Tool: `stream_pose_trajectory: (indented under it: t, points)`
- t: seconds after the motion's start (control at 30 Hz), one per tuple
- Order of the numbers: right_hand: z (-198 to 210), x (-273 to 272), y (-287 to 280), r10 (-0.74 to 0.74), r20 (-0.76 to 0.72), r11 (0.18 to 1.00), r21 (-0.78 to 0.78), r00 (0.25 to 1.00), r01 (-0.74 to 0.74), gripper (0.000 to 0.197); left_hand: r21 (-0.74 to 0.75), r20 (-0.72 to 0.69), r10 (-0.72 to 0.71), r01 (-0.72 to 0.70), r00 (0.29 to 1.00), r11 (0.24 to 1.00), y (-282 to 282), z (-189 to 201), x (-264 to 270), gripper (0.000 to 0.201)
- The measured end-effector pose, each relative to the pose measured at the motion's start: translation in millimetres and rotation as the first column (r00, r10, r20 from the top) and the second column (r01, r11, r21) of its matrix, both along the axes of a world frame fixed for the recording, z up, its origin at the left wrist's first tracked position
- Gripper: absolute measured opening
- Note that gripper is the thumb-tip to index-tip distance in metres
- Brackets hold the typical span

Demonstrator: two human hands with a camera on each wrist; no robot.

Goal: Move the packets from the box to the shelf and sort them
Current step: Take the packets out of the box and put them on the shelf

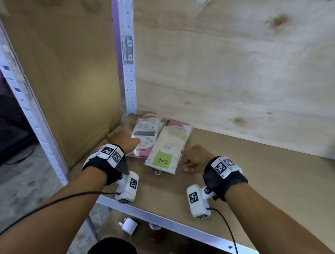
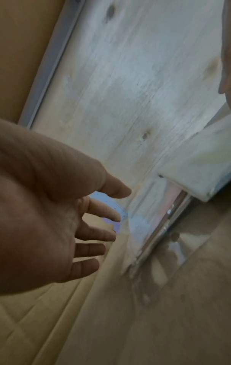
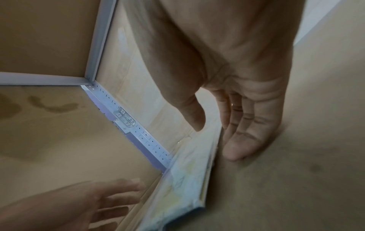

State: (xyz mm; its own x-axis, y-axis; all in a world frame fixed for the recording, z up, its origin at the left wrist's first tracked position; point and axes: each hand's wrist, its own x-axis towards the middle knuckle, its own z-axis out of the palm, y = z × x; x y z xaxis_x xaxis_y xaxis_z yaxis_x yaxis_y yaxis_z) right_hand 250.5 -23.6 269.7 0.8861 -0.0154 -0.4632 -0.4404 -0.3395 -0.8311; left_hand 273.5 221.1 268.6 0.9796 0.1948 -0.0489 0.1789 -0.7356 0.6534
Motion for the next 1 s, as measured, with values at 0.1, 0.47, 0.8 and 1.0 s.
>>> stream_pose_trajectory:
  t: [0.1, 0.47, 0.8, 1.0]
  points:
    - [8.5, -34.9, -11.5, 0.021, 0.017, 0.999, -0.028, 1.000, -0.021, 0.011, 0.047, 0.100, -0.093, 0.088, 0.991, 0.995, -12.4, 23.7, -33.2, 0.050]
    - [17.2, -218.1, -61.9, 0.113, 0.236, 0.993, 0.018, 0.965, -0.120, 0.008, -0.231, 0.070, -0.436, 0.440, 0.897, 0.868, -102.6, 39.0, -194.3, 0.024]
    - [-76.5, -326.3, -115.5, 0.238, 0.106, 0.941, -0.272, 0.965, -0.202, 0.013, -0.164, -0.110, -0.467, 0.447, 0.878, 0.879, -147.9, -60.8, -292.7, 0.020]
    - [-134.8, -322.8, -128.7, 0.246, 0.015, 0.901, -0.371, 0.969, -0.224, 0.020, -0.156, -0.316, -0.502, 0.478, 0.805, 0.864, -181.1, -128.9, -305.6, 0.024]
